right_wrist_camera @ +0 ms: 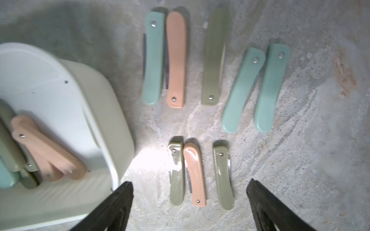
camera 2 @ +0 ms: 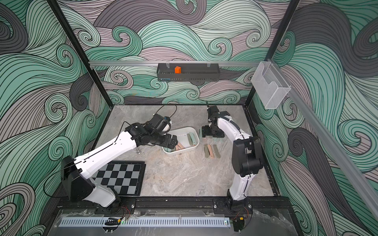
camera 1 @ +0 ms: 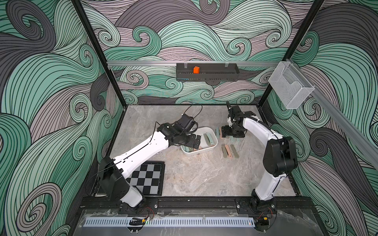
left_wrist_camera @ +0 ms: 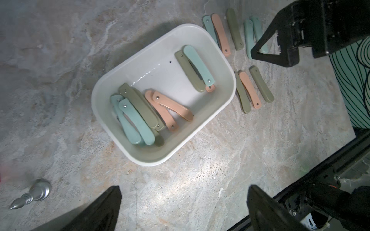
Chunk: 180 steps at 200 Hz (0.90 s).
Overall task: Take the fruit knife out of the storage box
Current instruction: Place the fruit knife at the center of the board, then pick up the fruit knife from the storage box.
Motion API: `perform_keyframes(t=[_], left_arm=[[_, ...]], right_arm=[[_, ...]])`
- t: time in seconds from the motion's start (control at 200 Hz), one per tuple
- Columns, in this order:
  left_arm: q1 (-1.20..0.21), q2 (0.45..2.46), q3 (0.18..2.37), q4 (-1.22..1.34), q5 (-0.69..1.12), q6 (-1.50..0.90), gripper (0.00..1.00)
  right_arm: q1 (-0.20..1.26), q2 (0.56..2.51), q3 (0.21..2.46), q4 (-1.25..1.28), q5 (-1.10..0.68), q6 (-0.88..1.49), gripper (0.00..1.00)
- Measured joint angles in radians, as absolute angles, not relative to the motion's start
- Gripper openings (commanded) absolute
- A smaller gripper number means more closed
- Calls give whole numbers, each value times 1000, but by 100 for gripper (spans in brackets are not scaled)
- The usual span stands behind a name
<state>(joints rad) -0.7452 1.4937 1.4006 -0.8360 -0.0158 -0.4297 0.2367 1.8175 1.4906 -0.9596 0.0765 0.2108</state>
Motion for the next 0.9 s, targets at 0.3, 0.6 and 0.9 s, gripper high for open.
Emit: perform_keyframes(t=[0.3,0.6,0.9], left_arm=[[-646,1349,1288,-846,-19,-438,99],[-589,1272,1186,-856,-19,-452,99],[-559,1251,1161,-865,-19,-457,99]], right_arm=[[371,1885,1623,-984,76,213,97],[534,2019,1719,-976,76,160,85],[605,2121,1729,-968,64,100,60]])
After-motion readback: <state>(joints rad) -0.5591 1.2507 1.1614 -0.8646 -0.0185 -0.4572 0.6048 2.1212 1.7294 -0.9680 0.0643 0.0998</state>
